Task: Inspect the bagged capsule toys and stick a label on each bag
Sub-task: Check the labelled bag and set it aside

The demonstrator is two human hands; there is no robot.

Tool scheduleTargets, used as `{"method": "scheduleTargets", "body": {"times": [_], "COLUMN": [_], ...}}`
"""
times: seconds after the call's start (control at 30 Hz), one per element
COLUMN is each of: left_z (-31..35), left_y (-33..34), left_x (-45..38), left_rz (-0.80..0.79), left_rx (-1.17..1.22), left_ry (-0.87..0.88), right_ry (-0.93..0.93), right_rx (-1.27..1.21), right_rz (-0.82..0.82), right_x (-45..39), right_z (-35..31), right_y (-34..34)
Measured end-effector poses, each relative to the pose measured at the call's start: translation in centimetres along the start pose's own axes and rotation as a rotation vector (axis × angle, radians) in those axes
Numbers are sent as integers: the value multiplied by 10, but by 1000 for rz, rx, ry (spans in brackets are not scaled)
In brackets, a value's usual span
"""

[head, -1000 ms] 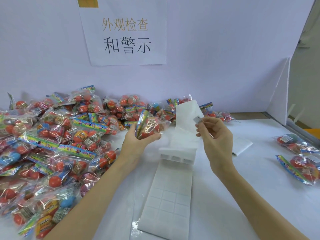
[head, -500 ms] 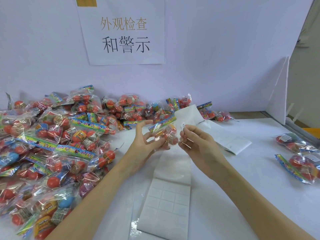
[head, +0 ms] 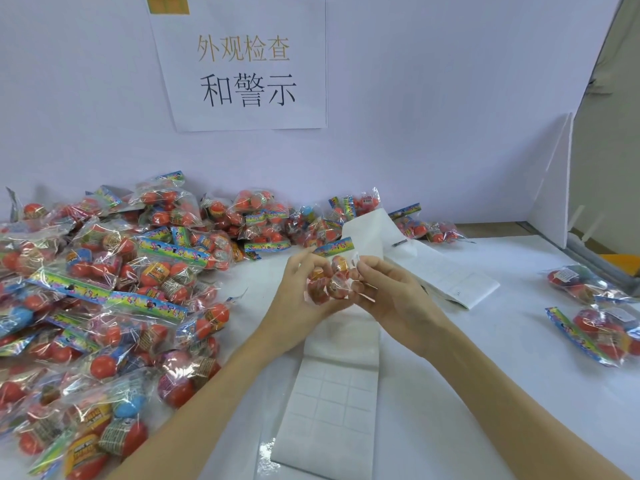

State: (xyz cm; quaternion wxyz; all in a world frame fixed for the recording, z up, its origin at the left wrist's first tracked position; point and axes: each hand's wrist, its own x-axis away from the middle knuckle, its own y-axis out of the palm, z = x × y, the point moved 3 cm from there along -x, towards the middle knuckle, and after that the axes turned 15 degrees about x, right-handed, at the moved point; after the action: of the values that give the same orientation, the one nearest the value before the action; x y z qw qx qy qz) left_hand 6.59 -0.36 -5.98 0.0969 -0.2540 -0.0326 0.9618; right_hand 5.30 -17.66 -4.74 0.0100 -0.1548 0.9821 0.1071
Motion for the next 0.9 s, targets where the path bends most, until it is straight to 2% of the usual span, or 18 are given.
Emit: {"method": "scheduleTargets", "body": {"times": [0.1,0.2,0.37,0.47,0.53,0.63,0.7,0.9], "left_z": [2,5,0,-2,-1,-2,-2,-10], "left_y": [-7,-17,-20,-8,-4,-3,-2,-3], "left_x": [-2,-5,-8,-7,-6,-6,-5,-3], "left_rz": [137,280,411,322,223,120,113,161], "left_rx": [-82,-141,386,656,723,748,766,650], "left_ry": [57,23,-186,-315,-353,-410,-444,-419], "right_ry": [4,22,55,33,27,14,-6,-94], "right_rx": [-15,6,84,192,218,240,277,663], "right_rz": [84,83,21,16,34,57,85,216], "right_x": [1,3,5,5,4,3,3,3], "right_z": [-3,-4,-1,0,0,0,-1,1], "right_y": [-7,-9,-5,-4,-3,-4,-5,-5]}}
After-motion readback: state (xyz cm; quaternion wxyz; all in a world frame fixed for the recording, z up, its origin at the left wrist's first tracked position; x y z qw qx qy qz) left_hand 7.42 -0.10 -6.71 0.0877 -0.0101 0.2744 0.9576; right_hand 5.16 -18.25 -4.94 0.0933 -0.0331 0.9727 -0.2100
